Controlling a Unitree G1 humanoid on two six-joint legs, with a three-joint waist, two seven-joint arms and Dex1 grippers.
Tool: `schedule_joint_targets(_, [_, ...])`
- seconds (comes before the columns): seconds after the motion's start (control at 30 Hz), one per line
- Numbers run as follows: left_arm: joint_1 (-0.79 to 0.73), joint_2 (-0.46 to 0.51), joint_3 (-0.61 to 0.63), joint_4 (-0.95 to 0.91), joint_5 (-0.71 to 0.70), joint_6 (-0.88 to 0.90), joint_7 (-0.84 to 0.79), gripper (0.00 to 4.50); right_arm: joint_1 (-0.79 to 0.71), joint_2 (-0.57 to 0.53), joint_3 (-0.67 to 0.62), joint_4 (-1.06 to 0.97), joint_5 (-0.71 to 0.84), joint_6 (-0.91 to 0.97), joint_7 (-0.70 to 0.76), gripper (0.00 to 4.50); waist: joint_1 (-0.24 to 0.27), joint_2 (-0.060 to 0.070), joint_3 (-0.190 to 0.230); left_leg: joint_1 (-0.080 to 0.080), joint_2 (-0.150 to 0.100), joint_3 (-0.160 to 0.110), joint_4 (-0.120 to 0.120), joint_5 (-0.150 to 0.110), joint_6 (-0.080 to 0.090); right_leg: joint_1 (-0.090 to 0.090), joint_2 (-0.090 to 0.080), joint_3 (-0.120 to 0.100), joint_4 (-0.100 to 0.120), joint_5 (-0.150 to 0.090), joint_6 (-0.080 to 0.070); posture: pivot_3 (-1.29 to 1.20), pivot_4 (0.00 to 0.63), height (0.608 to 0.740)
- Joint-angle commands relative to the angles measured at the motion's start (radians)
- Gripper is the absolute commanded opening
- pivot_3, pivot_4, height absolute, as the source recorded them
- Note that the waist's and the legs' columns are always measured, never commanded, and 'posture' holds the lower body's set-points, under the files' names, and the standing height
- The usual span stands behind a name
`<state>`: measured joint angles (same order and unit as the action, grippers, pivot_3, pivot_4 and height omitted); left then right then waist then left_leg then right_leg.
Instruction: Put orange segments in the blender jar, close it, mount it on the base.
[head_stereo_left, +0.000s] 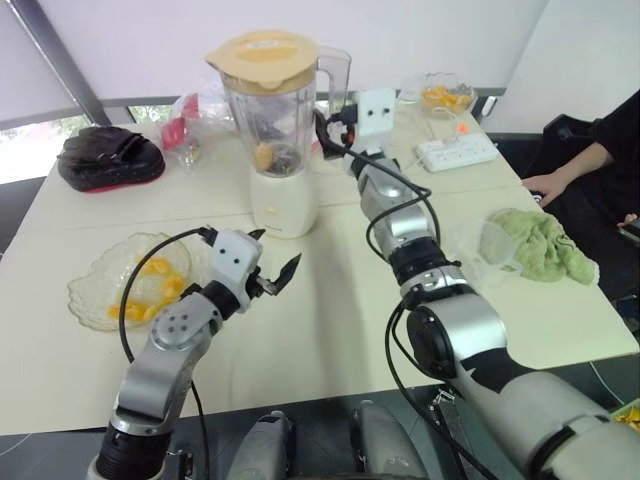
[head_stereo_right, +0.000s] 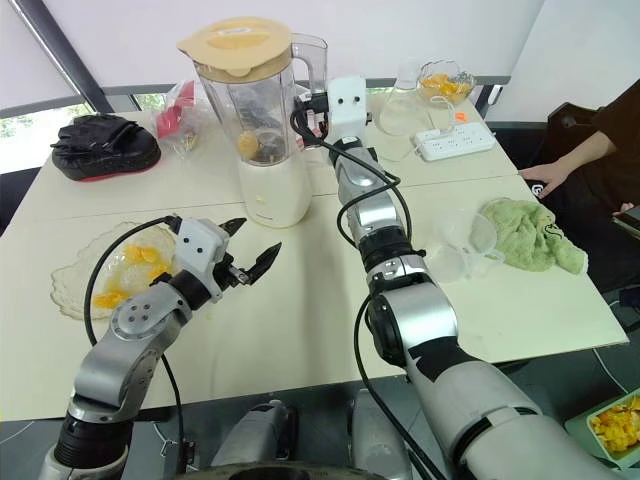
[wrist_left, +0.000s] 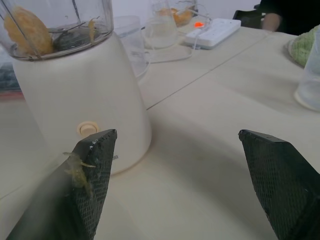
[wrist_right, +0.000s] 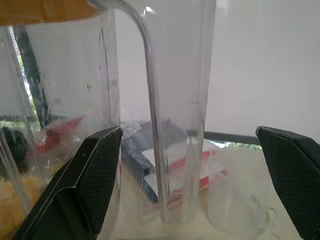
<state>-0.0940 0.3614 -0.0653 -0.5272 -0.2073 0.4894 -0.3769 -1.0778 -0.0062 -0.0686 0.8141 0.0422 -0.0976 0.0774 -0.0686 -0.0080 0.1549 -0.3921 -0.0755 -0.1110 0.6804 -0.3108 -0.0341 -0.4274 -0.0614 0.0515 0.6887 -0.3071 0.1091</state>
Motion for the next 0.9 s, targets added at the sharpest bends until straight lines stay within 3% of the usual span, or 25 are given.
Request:
schedule_joint_targets(0.03, [-0.012,-0.006,0.001,-0.024,0.000,-0.020,0.000,4.12,0.090,-0.019,0.022,-0.198,0.003,0.059,0.033,4.44,0.001,0.000,0.000,0.000,0.000,0.000,0.000,0.000,0.000,0.000,0.000,0.000,0.000,0.000,0.000,0.00,0.150,0.740])
schedule_joint_targets(0.23, [-0.013,-0.014,0.029,-0.046,-0.035,-0.002,-0.001,4.12,0.305,-0.050,0.057,-0.553,0.067,0.222,0.149,4.44,0.001,0.000,0.000,0.000,0.000,0.000,0.000,0.000,0.000,0.000,0.000,0.000,0.000,0.000,0.000,0.00,0.150,0.740])
schedule_joint_targets(0.4, [-0.042,0.005,0.078,-0.084,-0.089,0.062,-0.006,4.12,0.442,-0.173,0.111,-0.877,0.152,0.365,0.346,4.44,0.006,0.000,0.000,0.000,0.000,0.000,0.000,0.000,0.001,0.000,0.000,0.000,-0.001,0.000,0.000,0.00,0.150,0.740])
schedule_joint_targets(0.67, [-0.045,0.049,0.187,-0.135,-0.149,0.127,0.003,4.12,0.572,-0.437,0.077,-1.163,0.298,0.505,0.604,4.44,0.032,0.000,0.000,0.000,0.000,0.000,0.000,-0.001,0.002,0.002,0.000,-0.001,-0.003,0.000,0.000,0.00,0.150,0.740])
schedule_joint_targets(0.9, [-0.027,0.091,0.271,-0.190,-0.222,0.185,0.002,4.12,0.628,-0.588,-0.005,-1.267,0.422,0.610,0.680,4.44,0.047,-0.001,0.000,0.001,0.000,0.000,0.000,-0.002,0.003,0.003,-0.001,-0.001,-0.004,0.000,0.000,0.00,0.150,0.740])
